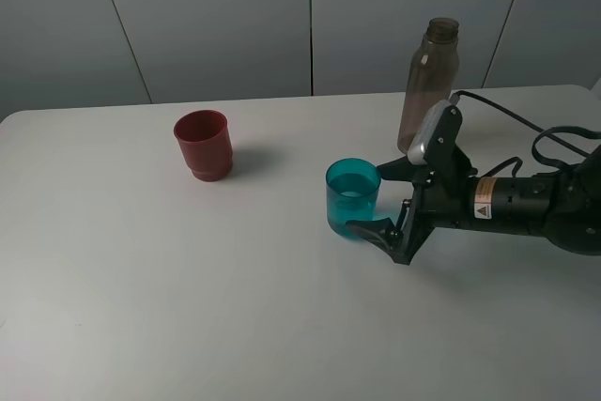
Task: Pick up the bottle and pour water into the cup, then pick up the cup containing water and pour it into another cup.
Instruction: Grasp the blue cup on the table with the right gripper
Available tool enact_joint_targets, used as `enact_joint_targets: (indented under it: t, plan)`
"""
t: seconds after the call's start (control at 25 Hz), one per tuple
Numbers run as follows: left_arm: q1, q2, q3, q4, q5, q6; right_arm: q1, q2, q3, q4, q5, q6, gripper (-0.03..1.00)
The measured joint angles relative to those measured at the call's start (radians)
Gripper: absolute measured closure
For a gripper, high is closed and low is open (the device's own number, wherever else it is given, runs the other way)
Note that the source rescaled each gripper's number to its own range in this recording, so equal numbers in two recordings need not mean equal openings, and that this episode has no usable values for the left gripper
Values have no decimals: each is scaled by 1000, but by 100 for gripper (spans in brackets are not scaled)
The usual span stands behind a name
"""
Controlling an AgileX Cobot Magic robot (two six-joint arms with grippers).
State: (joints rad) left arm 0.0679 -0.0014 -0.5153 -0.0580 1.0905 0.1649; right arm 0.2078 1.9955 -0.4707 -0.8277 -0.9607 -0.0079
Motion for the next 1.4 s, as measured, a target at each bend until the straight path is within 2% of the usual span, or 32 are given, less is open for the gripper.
enact_joint_targets:
  t: [0.92, 1.4]
  plan:
    - [0, 0, 0, 0, 0, 0, 0, 69, -39, 0, -84, -6, -3]
    - [0, 0, 0, 0, 0, 0, 0, 107, -70, -33, -103, -25, -3]
